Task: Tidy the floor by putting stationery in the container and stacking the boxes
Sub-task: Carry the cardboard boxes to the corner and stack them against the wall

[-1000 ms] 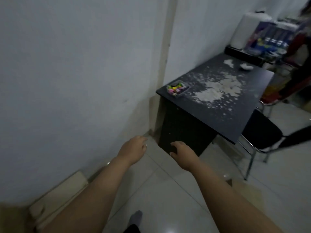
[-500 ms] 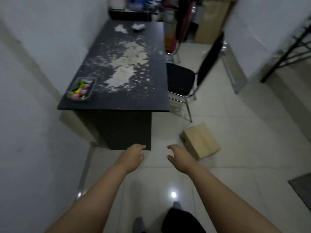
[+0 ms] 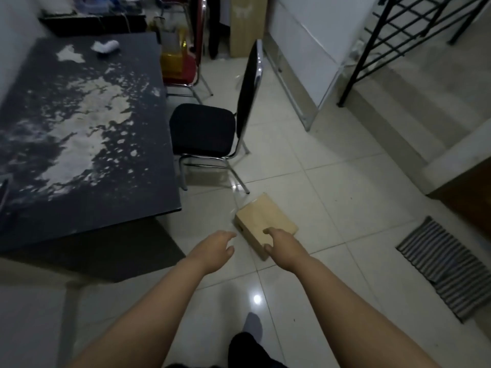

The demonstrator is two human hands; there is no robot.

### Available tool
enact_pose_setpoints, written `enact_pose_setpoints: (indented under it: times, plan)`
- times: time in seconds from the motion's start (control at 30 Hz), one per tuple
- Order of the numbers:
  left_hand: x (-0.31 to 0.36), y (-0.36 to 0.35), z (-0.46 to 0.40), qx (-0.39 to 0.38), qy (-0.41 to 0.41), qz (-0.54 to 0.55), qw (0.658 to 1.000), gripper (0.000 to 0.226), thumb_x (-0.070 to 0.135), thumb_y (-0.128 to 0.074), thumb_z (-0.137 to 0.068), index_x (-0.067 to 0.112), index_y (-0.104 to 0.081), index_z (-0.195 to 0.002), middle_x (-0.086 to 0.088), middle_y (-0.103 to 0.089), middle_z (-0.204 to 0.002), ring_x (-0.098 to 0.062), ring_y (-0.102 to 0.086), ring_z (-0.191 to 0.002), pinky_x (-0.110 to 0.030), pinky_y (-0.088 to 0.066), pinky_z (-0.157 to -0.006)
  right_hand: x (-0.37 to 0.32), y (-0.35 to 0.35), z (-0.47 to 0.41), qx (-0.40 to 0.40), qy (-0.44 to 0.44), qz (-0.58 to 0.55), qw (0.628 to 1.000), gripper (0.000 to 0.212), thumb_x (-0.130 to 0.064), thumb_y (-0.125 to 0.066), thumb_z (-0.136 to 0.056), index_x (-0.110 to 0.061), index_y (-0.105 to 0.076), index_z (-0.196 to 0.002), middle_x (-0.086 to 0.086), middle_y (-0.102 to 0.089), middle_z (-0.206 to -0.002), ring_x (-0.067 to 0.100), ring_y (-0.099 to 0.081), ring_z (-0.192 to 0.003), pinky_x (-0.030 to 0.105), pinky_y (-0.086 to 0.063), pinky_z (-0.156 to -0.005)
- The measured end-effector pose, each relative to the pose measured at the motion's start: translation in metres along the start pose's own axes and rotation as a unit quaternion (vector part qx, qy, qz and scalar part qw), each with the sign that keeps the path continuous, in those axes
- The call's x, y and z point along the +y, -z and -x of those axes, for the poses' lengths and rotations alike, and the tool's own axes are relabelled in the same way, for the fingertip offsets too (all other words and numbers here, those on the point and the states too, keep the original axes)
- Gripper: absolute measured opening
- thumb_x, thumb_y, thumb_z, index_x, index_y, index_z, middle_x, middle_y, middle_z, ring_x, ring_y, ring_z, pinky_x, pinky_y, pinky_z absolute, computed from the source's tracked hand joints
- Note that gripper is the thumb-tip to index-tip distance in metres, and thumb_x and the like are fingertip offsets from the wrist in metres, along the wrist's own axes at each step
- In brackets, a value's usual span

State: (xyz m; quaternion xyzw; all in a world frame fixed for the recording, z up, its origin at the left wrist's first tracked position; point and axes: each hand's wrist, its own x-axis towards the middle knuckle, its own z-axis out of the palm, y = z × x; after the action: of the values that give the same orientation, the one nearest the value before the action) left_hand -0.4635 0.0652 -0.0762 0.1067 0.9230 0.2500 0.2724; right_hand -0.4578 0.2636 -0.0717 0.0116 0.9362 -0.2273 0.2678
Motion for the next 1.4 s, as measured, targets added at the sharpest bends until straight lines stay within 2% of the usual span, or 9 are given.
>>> enact_pose_setpoints:
  times: [0.1, 0.23, 0.47, 0.67, 0.83, 0.93, 1.1, 1.27, 1.4]
  plan:
    - [0.023, -0.007, -0.03, 0.002, -0.005, 0.004, 1.0, 0.048, 0.025, -0.042, -0.098, 0.019, -0.032, -0.145, -0.004, -0.036, -0.15, -0.018, -0.037, -0.135, -0.028, -0.03, -0.11, 0.022, 0.019, -0.018, 0.007, -0.007, -0.004, 1.0, 0.049, -0.025, -0.049, -0.095, -0.015, -0.038, -0.141, 0.011, -0.046, -0.14, 0.028, -0.048, -0.124, 0.033, -0.04, -0.098]
    - [0.043, -0.018, -0.057, -0.053, -0.022, -0.009, 0.998, 0.05, 0.026, -0.042, -0.098, 0.019, -0.03, -0.146, -0.004, -0.034, -0.151, -0.019, -0.036, -0.136, -0.03, -0.03, -0.112, 0.045, 0.032, -0.035, 0.005, -0.023, -0.005, 1.0, 0.048, -0.026, -0.049, -0.095, -0.014, -0.038, -0.141, 0.011, -0.047, -0.139, 0.028, -0.048, -0.123, 0.034, -0.041, -0.098]
    - [0.043, 0.002, -0.122, -0.102, -0.029, -0.025, 0.994, 0.05, 0.026, -0.042, -0.099, 0.014, -0.031, -0.146, -0.006, -0.033, -0.152, -0.019, -0.034, -0.138, -0.029, -0.028, -0.113, 0.056, 0.046, -0.08, -0.007, -0.051, -0.023, 0.998, 0.047, -0.027, -0.048, -0.095, -0.016, -0.039, -0.14, 0.01, -0.049, -0.137, 0.026, -0.049, -0.121, 0.032, -0.041, -0.097]
    - [0.039, 0.026, -0.176, -0.081, -0.012, -0.01, 0.997, 0.05, 0.025, -0.042, -0.098, 0.015, -0.032, -0.146, -0.009, -0.036, -0.15, -0.023, -0.039, -0.134, -0.031, -0.032, -0.108, 0.06, 0.076, -0.125, -0.004, -0.055, -0.003, 0.998, 0.048, -0.027, -0.047, -0.095, -0.015, -0.037, -0.141, 0.01, -0.046, -0.14, 0.027, -0.047, -0.124, 0.036, -0.041, -0.1]
    - [0.026, 0.019, -0.215, -0.061, 0.013, 0.002, 0.998, 0.05, 0.022, -0.042, -0.097, 0.014, -0.031, -0.146, -0.008, -0.036, -0.15, -0.024, -0.037, -0.135, -0.033, -0.031, -0.11, 0.073, 0.078, -0.161, 0.013, -0.065, -0.051, 0.997, 0.049, -0.025, -0.048, -0.095, -0.012, -0.037, -0.141, 0.01, -0.045, -0.142, 0.027, -0.044, -0.127, 0.035, -0.038, -0.104]
    - [0.021, -0.001, -0.232, -0.062, 0.034, 0.022, 0.997, 0.049, 0.022, -0.042, -0.098, 0.012, -0.032, -0.145, -0.007, -0.036, -0.149, -0.022, -0.036, -0.136, -0.03, -0.028, -0.11, 0.087, 0.067, -0.177, 0.002, -0.063, -0.071, 0.995, 0.048, -0.023, -0.049, -0.095, -0.012, -0.039, -0.141, 0.008, -0.043, -0.143, 0.025, -0.043, -0.129, 0.032, -0.036, -0.104]
    - [0.025, -0.043, -0.249, -0.047, 0.069, 0.078, 0.993, 0.048, 0.018, -0.042, -0.098, 0.008, -0.033, -0.144, -0.008, -0.032, -0.152, -0.02, -0.032, -0.139, -0.024, -0.024, -0.11, 0.115, 0.05, -0.204, -0.059, -0.019, -0.016, 0.998, 0.048, -0.02, -0.047, -0.095, -0.01, -0.039, -0.14, 0.009, -0.043, -0.142, 0.026, -0.043, -0.127, 0.034, -0.037, -0.103]
    - [0.028, -0.094, -0.278, 0.011, 0.131, 0.161, 0.978, 0.05, 0.014, -0.042, -0.097, 0.007, -0.03, -0.145, -0.01, -0.025, -0.155, -0.019, -0.024, -0.144, -0.021, -0.015, -0.113, 0.154, 0.033, -0.247, -0.082, 0.013, 0.043, 0.996, 0.048, -0.021, -0.047, -0.094, -0.011, -0.039, -0.14, 0.009, -0.044, -0.14, 0.029, -0.044, -0.123, 0.037, -0.038, -0.1]
    - [0.02, -0.135, -0.303, 0.065, 0.194, 0.207, 0.957, 0.042, 0.01, -0.041, -0.097, 0.003, -0.039, -0.138, -0.014, -0.04, -0.146, -0.021, -0.038, -0.133, -0.014, -0.022, -0.1, 0.179, 0.015, -0.288, -0.095, 0.028, 0.074, 0.992, 0.051, -0.024, -0.044, -0.096, -0.012, -0.034, -0.144, 0.01, -0.035, -0.149, 0.028, -0.04, -0.129, 0.035, -0.033, -0.105]
